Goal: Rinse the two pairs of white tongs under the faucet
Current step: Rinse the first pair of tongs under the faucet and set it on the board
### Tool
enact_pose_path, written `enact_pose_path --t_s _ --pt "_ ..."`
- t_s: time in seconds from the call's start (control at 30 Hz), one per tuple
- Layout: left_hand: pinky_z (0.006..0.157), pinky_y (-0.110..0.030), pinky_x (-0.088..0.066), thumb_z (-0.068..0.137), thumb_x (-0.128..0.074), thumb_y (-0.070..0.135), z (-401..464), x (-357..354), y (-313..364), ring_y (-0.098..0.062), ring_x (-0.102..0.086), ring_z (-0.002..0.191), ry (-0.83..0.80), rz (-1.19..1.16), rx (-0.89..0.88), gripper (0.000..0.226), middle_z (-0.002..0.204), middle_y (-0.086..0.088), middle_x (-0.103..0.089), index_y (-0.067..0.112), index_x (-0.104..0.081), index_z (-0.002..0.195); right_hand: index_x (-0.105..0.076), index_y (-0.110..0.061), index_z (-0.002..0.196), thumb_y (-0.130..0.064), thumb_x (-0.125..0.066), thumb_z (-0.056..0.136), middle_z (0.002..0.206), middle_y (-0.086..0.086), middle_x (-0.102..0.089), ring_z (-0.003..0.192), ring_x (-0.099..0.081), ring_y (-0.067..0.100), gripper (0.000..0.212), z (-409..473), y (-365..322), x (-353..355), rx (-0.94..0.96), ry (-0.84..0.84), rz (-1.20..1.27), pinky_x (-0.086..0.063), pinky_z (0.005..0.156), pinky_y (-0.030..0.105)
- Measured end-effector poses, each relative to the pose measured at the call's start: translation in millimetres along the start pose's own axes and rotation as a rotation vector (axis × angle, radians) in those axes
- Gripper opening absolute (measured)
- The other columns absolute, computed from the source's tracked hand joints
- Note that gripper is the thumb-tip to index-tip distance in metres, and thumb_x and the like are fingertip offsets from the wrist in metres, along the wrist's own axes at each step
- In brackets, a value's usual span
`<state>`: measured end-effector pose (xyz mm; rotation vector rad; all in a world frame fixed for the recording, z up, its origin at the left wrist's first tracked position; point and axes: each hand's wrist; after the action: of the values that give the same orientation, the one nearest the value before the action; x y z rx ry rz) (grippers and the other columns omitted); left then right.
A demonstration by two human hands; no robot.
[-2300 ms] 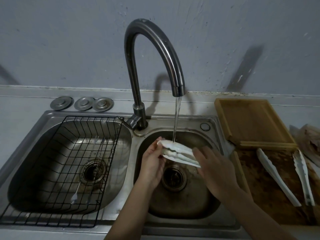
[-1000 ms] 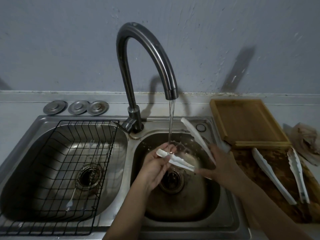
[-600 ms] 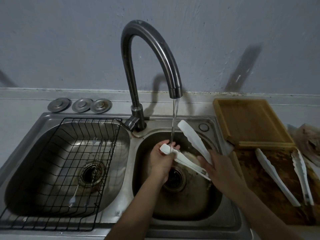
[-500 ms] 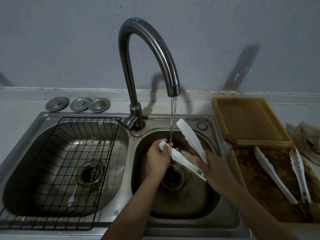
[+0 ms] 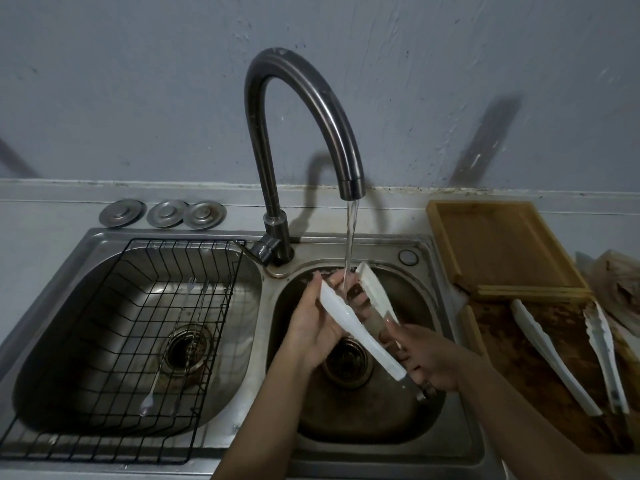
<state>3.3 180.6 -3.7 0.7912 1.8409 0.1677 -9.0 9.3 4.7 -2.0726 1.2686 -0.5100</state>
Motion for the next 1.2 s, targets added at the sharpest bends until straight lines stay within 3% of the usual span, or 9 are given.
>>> enact_pose_path --t_s 0.07,0.23,0.33,0.63,0.77,0.83,0.93,1.03,1.2 --pt "0.087 -0.045 -0.056 0.097 -0.037 0.033 -6.7 4.7 4.8 -0.028 -0.068 0.099 -0.026 0.058 -0.055 0.040 0.103 -0.011 -0.073 0.002 -0.059 0.108 -0.060 -0.009 0.103 -0.074 -0.050 0.069 0.079 0.009 -0.058 0.068 -0.048 0.022 0.075 7.6 7.8 2.7 -0.018 -0.018 0.025 -0.035 0.056 0.027" --pt "0.069 -0.032 -0.061 0.083 -0.057 0.022 -11.4 4.5 13.2 -0.023 -0.073 0.080 0.077 0.290 -0.251 0.028 0.089 -0.011 -0.075 -0.002 -0.063 0.096 -0.043 -0.026 0.121 -0.043 -0.035 0.096 0.108 0.001 -0.058 0.085 -0.061 0.011 0.031 0.4 4.1 -16.6 0.195 0.109 -0.082 -0.050 0.064 0.016" --pt "0.067 -0.032 -0.061 0.088 -0.056 0.012 -7.3 2.3 11.1 -0.021 -0.073 0.079 0.165 0.366 -0.323 0.018 0.084 -0.006 -0.075 -0.002 -0.064 0.098 -0.040 -0.028 0.126 -0.036 -0.050 0.092 0.118 0.000 -0.057 0.092 -0.059 0.005 0.036 5.1 9.8 -22.1 0.365 0.186 -0.369 -0.048 0.063 0.015" --pt "0.045 -0.017 -0.052 0.081 -0.070 0.014 -9.2 -0.4 36.5 -0.009 -0.065 0.051 0.241 0.856 -0.233 0.013 0.070 -0.010 -0.068 0.002 -0.067 0.076 -0.060 -0.022 0.086 -0.037 -0.049 0.092 0.072 0.003 -0.067 0.065 -0.064 0.012 0.020 7.3 8.6 -20.1 0.583 0.354 -0.662 -0.048 0.062 0.033" --pt "0.053 -0.010 -0.046 0.092 -0.056 0.020 -5.7 3.1 48.7 -0.013 -0.058 0.062 0.440 0.853 -0.570 0.020 0.070 -0.004 -0.063 0.006 -0.062 0.078 -0.048 -0.030 0.069 -0.031 -0.051 0.092 0.053 -0.008 -0.051 0.049 -0.056 0.003 0.023 9.9 -4.3 -19.7 0.639 0.478 -0.637 -0.041 0.051 0.017" --pt "0.072 -0.024 -0.049 0.095 -0.048 0.025 -1.7 14.7 52.7 -0.019 -0.060 0.074 0.579 0.750 -0.709 0.024 0.078 -0.007 -0.064 0.007 -0.059 0.083 -0.052 -0.017 0.070 -0.032 -0.049 0.093 0.051 -0.007 -0.048 0.044 -0.053 0.008 0.027 11.8 -7.5 -13.9 0.611 0.543 -0.560 -0.046 0.051 0.031" --pt "0.077 -0.032 -0.048 0.091 -0.055 0.013 4.2 23.1 39.0 -0.023 -0.058 0.090 0.509 0.709 -0.520 0.010 0.095 -0.010 -0.062 0.010 -0.056 0.100 -0.053 -0.007 0.076 -0.033 -0.044 0.094 0.059 0.001 -0.053 0.053 -0.058 0.024 0.032 10.4 -9.4 -6.1 0.575 0.579 -0.539 -0.052 0.058 0.045" --pt "0.067 -0.028 -0.056 0.080 -0.069 0.005 12.0 18.9 11.7 -0.020 -0.065 0.084 0.319 0.587 -0.239 0.049 0.102 -0.010 -0.065 0.001 -0.048 0.124 -0.050 -0.014 0.073 -0.033 -0.042 0.094 0.059 0.002 -0.054 0.050 -0.053 0.015 0.029 5.3 -6.9 -8.1 0.584 0.565 -0.540 -0.049 0.055 0.039" --pt "0.082 -0.048 -0.058 0.057 -0.081 0.005 10.8 5.6 -14.6 -0.033 -0.070 0.093 0.343 0.680 -0.212 0.053 0.098 -0.018 -0.071 0.006 -0.059 0.106 -0.048 -0.015 0.081 -0.036 -0.038 0.095 0.057 -0.003 -0.048 0.046 -0.044 0.007 0.028 -0.7 8.7 -8.1 0.540 0.514 -0.676 -0.035 0.046 0.019"
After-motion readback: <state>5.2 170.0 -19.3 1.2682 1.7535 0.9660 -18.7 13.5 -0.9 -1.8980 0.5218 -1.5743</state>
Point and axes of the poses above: each hand's wrist, its own z-axis towards the middle knuckle, its own x-axis out of the back of the hand, y = z × x
